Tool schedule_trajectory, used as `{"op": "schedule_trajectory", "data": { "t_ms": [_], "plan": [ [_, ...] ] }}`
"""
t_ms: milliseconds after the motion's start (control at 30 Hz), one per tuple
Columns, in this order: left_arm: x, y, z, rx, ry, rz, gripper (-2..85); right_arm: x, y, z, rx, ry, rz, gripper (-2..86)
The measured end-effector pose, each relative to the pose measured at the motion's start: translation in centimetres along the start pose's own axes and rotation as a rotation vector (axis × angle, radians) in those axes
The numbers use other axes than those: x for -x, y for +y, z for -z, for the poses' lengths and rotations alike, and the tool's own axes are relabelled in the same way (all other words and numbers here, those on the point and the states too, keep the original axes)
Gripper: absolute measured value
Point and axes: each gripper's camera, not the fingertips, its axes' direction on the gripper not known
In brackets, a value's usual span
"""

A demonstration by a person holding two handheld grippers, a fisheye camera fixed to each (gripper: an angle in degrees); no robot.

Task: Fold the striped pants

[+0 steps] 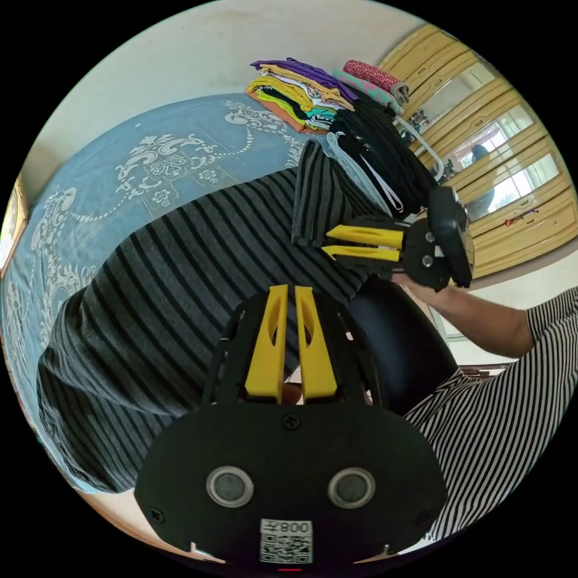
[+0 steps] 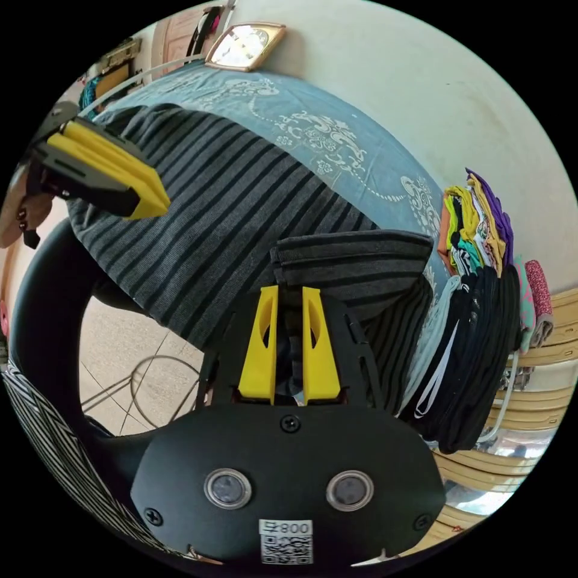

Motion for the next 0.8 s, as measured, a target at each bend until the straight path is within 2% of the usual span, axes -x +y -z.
{"op": "schedule_trajectory", "data": {
  "t_ms": [100,200,367,467,633,800],
  "plan": [
    [1.2,-2.9,-1.2,0.013,0.014,0.001,1.1,-0.3,0.2,-0.9,0.006,0.006,-0.028,3.8],
    [1.7,-5.5,-1.6,-0.003,0.041,-0.016,0.6,-3.7,1.8,1.3,-0.067,-0.077,-0.159,2.7],
    [1.1,-9.6,-2.5,-0.038,0.088,-0.064,0.4,-14.8,10.4,4.7,-0.267,-0.338,-0.550,2.2],
    [-0.2,-12.4,-3.8,-0.040,0.112,-0.118,0.4,-19.6,16.7,2.9,-0.297,-0.457,-0.757,2.1],
    [-2.5,-17.1,-6.4,0.005,0.053,-0.208,1.2,-22.5,24.2,-4.3,-0.243,-0.746,-1.015,2.1],
    [-3.3,-23.1,-7.5,0.015,-0.090,-0.247,4.7,-23.5,26.5,-6.5,-0.266,-0.808,-1.078,2.0]
  ]
}}
